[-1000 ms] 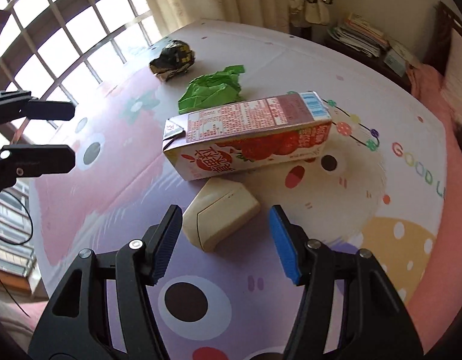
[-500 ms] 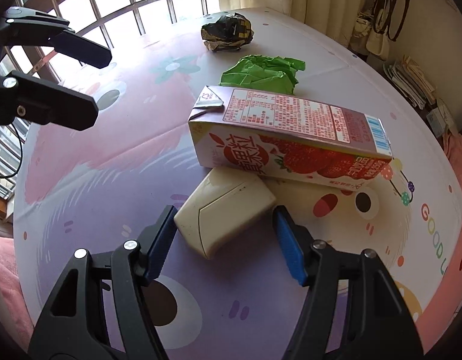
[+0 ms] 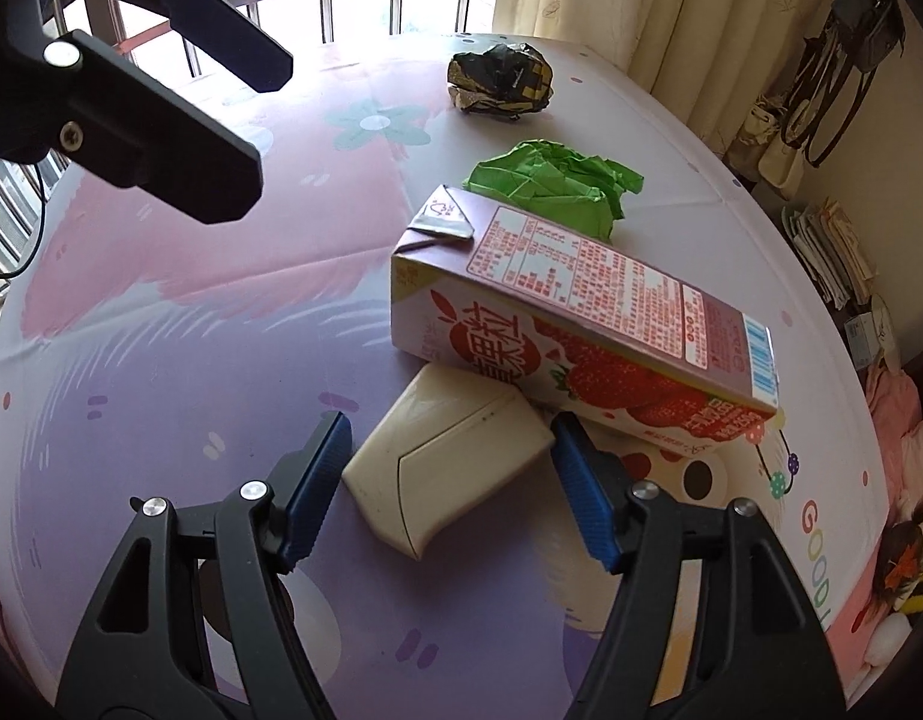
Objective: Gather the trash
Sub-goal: 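Grasp the red juice carton with the left tool while the right tool grasps the beige box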
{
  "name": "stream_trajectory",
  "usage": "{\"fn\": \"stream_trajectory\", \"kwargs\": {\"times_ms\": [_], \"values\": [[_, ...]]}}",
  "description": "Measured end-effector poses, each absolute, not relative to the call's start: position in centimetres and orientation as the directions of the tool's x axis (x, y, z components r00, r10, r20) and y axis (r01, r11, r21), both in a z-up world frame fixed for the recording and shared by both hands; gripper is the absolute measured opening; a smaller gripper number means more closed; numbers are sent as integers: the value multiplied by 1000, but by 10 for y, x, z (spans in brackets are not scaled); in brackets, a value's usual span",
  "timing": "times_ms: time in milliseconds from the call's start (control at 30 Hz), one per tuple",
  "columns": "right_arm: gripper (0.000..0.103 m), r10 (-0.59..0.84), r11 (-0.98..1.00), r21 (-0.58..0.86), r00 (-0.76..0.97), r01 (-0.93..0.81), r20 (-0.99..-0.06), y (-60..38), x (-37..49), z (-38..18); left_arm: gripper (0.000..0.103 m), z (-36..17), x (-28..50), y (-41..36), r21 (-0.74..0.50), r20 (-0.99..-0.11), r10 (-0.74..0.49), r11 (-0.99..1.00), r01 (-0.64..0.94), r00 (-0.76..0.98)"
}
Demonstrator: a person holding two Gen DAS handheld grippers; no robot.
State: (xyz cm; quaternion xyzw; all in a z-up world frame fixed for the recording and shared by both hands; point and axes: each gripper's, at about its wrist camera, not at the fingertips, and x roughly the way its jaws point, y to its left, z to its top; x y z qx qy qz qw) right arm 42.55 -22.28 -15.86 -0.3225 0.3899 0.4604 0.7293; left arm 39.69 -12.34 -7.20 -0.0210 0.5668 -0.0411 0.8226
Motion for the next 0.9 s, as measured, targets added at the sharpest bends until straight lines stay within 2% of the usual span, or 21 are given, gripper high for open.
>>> {"fn": "stream_trajectory", "kwargs": {"times_ms": [67,100,300,533,733,833,900], "values": [[65,423,380,-99,268,-920,-865,-223,427,-159,75,-71,399,-123,-80,-929,-90,996,44,358],[60,419,395,-94,270,-914,-867,-223,429,-158,75,-69,401,-123,-79,-929,-90,996,44,360],[60,347,547,-128,363,-827,-864,-248,429,-155,75,-62,420,-135,-76,-924,-103,993,89,368],[60,288,775,-33,398,-631,-871,-299,433,-150,75,-73,462,-178,-30,-931,-112,972,235,348],[60,271,874,51,399,-483,-876,-331,424,-147,74,-94,500,-210,-17,-945,-116,951,310,305],[60,284,894,92,395,-438,-874,-345,414,-144,70,-107,515,-219,-22,-957,-114,946,324,269],[60,288,902,108,396,-418,-872,-352,407,-143,62,-116,522,-223,-20,-964,-107,943,331,245]]}}
